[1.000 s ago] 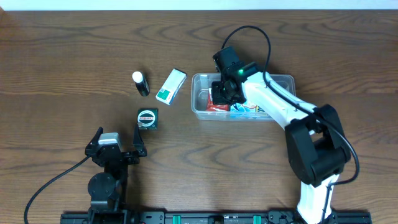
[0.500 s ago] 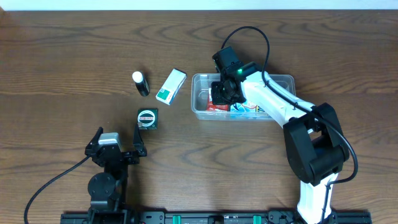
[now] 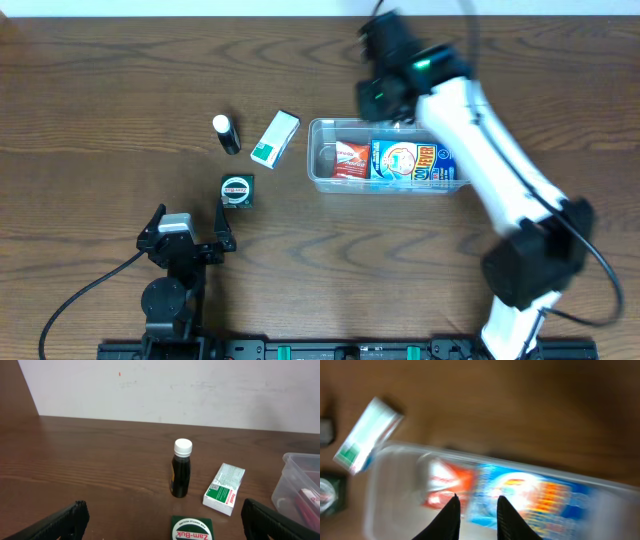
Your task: Pack container
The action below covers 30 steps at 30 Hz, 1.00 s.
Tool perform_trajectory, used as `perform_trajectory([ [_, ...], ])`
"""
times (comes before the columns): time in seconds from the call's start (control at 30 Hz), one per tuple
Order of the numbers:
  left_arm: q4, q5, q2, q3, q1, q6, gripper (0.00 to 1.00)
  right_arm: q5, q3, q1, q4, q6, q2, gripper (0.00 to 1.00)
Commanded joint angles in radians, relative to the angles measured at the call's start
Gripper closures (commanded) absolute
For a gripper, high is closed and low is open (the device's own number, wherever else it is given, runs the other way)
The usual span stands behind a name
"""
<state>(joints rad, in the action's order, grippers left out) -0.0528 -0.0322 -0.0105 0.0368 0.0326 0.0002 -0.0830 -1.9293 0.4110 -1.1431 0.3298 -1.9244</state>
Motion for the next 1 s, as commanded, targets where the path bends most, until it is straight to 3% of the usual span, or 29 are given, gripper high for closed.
perform_trajectory([
  [0.0,-0.016,-0.005,0.005,-0.032,-0.006,0.006,0.02,-0.195,-0.042,-0.129,-0.065,-0.049,0.086,0.76],
  [0.1,-0.016,-0.005,0.005,-0.032,-0.006,0.006,0.02,-0.194,-0.042,-0.281,-0.134,-0.068,0.135,0.70],
  [0.13,-0.016,-0.005,0.005,-0.032,-0.006,0.007,0.02,-0.194,-0.042,-0.332,-0.150,-0.080,0.145,0.60],
  [0.2,-0.016,-0.005,0.005,-0.032,-0.006,0.006,0.02,-0.199,-0.042,-0.447,-0.184,-0.104,0.156,0.08],
  [0.23,-0.016,-0.005,0.005,-0.032,-0.006,0.006,0.02,-0.203,-0.042,-0.503,-0.195,-0.109,0.157,0.01],
  [0.4,-0.016,-0.005,0.005,-0.032,-0.006,0.006,0.02,-0.201,-0.039,-0.721,-0.200,-0.107,0.155,0.01],
  [0.63,-0.016,-0.005,0.005,-0.032,-0.006,0.007,0.02,-0.149,-0.039,-0.908,-0.200,-0.106,0.155,0.01],
  [0.97,-0.016,-0.005,0.005,-0.032,-0.006,0.006,0.02,-0.149,-0.039,-0.993,-0.200,-0.106,0.155,0.01],
])
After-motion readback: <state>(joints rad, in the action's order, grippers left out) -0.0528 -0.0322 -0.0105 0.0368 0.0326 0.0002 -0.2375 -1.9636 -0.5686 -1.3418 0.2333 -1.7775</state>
